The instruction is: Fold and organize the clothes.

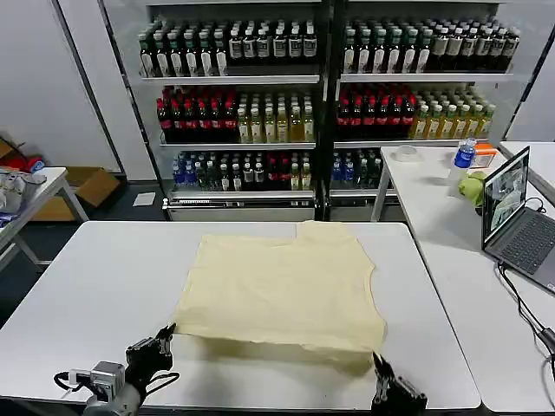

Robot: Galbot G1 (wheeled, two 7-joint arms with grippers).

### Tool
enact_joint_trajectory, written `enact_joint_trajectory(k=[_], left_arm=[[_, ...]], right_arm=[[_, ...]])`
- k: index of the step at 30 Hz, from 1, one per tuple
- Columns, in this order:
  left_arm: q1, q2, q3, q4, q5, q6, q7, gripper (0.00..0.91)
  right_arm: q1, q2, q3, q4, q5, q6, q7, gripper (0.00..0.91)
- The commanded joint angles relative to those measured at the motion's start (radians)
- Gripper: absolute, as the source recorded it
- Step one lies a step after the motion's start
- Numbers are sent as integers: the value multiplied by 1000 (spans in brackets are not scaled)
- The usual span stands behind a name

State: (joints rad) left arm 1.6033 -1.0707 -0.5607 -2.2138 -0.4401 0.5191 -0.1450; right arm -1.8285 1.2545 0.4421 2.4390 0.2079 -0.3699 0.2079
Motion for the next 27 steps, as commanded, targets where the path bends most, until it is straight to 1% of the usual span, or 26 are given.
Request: enact_joint_trajectory(k=[1,4,7,13,20,27], left_arm=[[-128,36,35,97,-13,-15,9,10],[-175,52,58,127,-9,-20,15,10],[-225,59,76,189,18,-47,23,10],[-323,51,133,263,36,-45,32,10],[-384,49,195,317,105,-64,35,10],[-428,38,225,385,125,-77,26,10]], right_arm=[[238,-116,28,-90,91,-51,-3,0],[296,-148,18,-128,96,-60,-9,0],[352,-178,0,-169,91,-62,-21,0],[463,-214,-65,-255,37,-48,-41,0],[588,-261,-138,-342,-17,-19,-59,0],[643,-249,-189,-417,-55,7,-69,0]])
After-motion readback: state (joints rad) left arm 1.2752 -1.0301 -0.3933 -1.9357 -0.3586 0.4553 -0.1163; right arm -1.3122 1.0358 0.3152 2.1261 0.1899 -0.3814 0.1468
